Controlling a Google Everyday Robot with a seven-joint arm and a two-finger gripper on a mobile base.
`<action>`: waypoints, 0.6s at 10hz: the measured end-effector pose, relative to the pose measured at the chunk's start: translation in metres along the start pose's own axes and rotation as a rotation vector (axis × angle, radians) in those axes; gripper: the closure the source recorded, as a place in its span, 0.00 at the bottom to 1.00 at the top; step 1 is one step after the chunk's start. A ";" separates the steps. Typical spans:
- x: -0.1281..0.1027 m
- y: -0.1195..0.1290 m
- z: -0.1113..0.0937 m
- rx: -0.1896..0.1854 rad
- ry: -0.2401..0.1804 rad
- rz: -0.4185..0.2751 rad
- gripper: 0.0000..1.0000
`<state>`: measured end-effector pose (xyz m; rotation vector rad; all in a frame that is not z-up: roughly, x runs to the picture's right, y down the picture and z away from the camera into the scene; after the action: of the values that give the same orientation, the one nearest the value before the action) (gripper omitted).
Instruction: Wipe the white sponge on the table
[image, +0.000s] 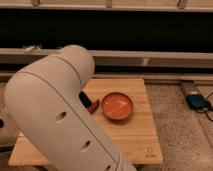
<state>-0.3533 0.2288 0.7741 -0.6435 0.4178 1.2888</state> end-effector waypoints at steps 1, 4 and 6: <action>-0.001 0.001 0.002 0.001 -0.004 0.001 0.35; -0.005 0.005 0.009 0.007 -0.015 0.005 0.35; -0.007 0.005 0.013 0.018 -0.021 0.013 0.35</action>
<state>-0.3612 0.2332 0.7874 -0.6124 0.4169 1.3013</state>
